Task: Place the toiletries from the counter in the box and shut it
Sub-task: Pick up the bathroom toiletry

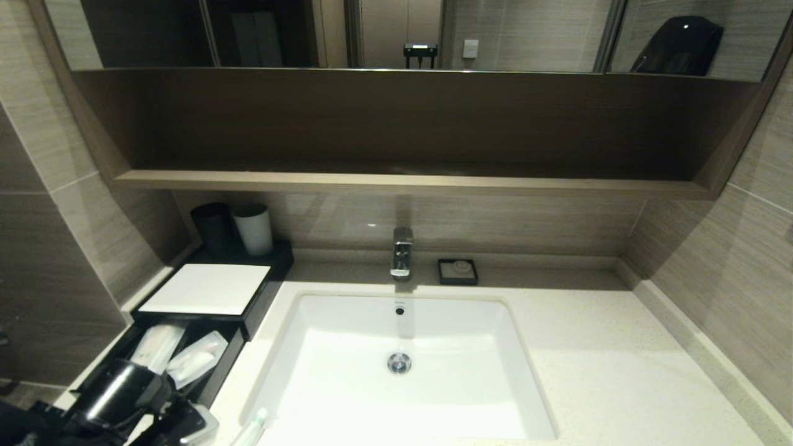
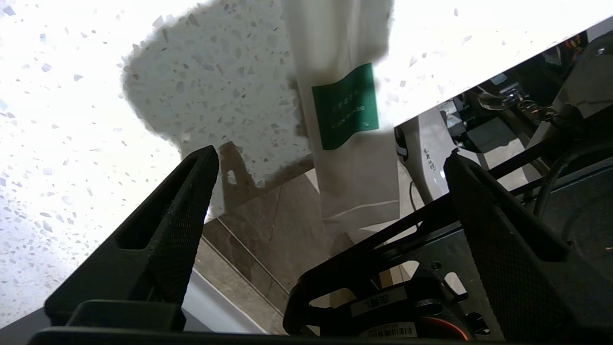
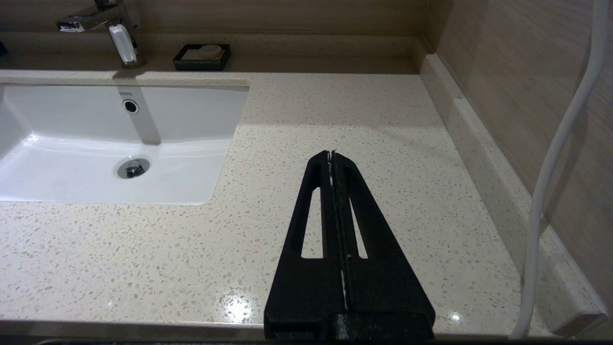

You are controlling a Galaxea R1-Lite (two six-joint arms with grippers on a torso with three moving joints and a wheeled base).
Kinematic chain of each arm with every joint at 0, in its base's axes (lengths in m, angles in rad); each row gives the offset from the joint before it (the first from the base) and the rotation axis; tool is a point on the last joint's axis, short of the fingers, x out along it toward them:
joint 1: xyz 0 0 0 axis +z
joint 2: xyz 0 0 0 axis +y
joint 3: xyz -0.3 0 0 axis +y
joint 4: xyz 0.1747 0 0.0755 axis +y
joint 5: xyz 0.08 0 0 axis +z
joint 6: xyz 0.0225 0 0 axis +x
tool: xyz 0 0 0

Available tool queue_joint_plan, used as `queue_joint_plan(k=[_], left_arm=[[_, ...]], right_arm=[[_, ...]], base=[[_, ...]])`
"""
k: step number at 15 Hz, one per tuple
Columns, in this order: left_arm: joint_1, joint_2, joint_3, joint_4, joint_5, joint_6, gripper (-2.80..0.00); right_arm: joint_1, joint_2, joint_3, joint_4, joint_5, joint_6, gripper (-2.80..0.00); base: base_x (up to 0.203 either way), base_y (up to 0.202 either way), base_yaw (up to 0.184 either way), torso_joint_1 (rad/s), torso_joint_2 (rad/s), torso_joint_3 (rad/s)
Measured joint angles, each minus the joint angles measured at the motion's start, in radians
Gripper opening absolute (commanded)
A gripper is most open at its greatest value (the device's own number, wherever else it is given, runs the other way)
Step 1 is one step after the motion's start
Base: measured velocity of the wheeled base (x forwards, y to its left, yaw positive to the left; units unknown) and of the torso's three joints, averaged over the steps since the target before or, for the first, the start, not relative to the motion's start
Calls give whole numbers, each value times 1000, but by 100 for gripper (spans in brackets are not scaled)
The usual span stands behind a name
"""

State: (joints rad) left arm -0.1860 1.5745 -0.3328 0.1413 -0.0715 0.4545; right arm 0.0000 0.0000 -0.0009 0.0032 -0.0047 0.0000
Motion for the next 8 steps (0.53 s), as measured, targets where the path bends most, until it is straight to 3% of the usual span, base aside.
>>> queue_joint_plan(k=[8], left_arm=[[23,6,-13,-21,3,-6,0]], right_arm=[[0,0,0,0,0,-1,-280]], base=[[0,0,0,0,0,0]])
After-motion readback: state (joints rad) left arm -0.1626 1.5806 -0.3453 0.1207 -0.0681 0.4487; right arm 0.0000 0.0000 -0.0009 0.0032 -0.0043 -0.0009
